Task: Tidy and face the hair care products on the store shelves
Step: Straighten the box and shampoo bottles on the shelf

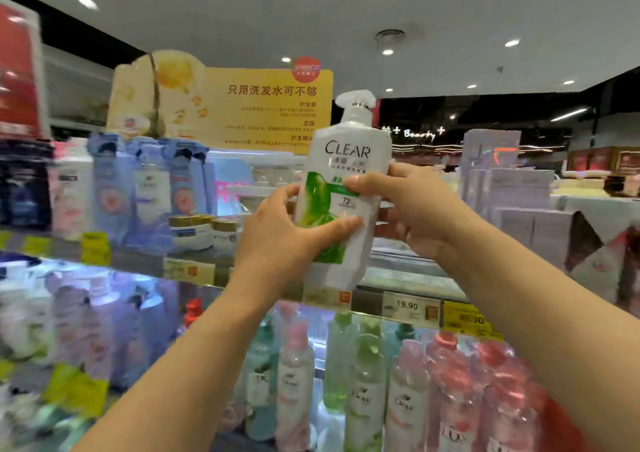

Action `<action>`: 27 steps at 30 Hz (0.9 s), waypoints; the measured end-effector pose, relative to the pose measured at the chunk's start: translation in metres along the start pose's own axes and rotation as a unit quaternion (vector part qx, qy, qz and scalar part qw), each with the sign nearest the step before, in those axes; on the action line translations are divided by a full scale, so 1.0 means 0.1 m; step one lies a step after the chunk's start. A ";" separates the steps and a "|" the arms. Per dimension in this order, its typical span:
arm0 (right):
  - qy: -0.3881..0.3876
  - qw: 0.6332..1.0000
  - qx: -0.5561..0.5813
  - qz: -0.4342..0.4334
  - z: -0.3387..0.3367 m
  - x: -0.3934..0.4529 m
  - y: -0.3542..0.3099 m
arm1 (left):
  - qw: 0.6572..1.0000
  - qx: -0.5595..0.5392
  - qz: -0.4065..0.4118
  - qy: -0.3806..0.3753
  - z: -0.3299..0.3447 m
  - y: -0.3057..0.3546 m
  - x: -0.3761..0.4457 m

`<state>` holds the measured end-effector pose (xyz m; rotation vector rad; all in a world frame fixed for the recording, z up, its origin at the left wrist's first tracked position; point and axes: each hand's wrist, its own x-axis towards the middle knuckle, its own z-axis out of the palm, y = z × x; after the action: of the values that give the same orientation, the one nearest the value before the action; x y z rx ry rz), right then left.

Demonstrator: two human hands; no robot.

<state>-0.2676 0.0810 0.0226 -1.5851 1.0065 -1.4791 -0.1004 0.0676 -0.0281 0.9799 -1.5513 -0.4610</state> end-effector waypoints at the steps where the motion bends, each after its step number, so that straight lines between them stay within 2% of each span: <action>1: -0.011 1.000 0.016 0.007 0.15 -0.09 0.08 | 1.000 -0.022 -0.016 -0.016 -0.18 -0.06 -0.11; 6: -0.083 0.990 0.091 0.061 1.00 -0.53 0.50 | 0.985 -0.117 -0.105 -0.071 -1.15 -0.45 -0.64; 10: -0.128 0.981 0.120 0.087 1.84 -0.79 0.72 | 0.981 -0.101 -0.148 -0.072 -2.01 -0.76 -0.97; 15: -0.129 0.979 0.131 0.084 2.88 -0.99 0.92 | 0.982 -0.063 -0.169 -0.049 -2.93 -1.21 -1.27; 21: -0.126 0.976 0.139 0.110 3.85 -0.93 1.15 | 0.979 -0.070 -0.188 -0.026 -3.64 -1.77 -1.39; 27: -0.155 0.975 0.098 0.130 4.73 -0.42 1.57 | 0.974 -0.072 -0.214 0.004 -4.19 -2.56 -1.13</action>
<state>0.1931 0.0533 -0.1690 -1.4266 0.8250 -1.0781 0.3749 0.1067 -0.1910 1.2032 -1.2766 -0.8577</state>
